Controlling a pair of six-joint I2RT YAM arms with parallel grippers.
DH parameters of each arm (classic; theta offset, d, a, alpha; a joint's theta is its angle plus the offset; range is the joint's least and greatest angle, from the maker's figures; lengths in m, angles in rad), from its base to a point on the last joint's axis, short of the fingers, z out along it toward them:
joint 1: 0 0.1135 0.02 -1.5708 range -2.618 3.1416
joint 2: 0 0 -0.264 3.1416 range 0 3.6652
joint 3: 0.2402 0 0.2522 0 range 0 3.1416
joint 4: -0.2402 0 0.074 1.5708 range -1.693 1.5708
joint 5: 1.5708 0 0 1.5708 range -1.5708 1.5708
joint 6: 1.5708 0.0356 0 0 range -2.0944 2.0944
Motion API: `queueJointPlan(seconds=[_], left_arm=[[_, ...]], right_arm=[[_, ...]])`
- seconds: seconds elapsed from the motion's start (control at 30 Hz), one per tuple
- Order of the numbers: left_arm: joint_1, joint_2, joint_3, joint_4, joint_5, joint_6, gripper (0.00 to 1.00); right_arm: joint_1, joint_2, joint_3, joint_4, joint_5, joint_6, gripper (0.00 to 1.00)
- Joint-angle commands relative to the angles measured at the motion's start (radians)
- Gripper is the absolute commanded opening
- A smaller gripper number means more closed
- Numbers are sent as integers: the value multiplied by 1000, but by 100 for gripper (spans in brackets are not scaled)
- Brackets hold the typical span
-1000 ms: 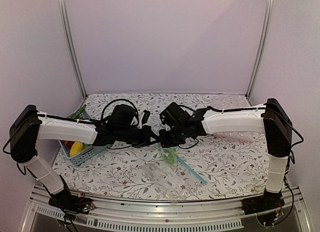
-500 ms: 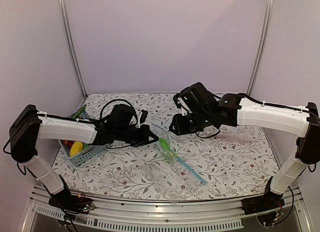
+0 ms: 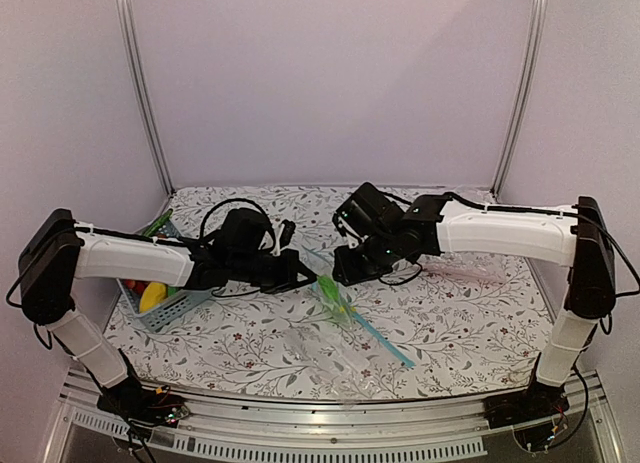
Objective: Place the food in the zip-top bag and seal the zipper
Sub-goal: Pass from the left arm to the right
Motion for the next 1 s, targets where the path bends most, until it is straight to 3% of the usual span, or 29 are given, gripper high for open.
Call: queueJointPlan(seconds=[0.0,0.23,0.77,0.97], left_arm=[[8,-24,-7,-16,7,14,0],[8,-24,-6,-16,9,14,0],[8,-22,2,-52,-16,29,0],[8,-5,35,-232,-142,64,0]], right_arm=[[-1,35,47,-6,-23,-12,32],[-1,69,76,-2,-11,-21,33],[0,138,156,-35,30,-39,2],[0,111,145,-55,63,-29,0]])
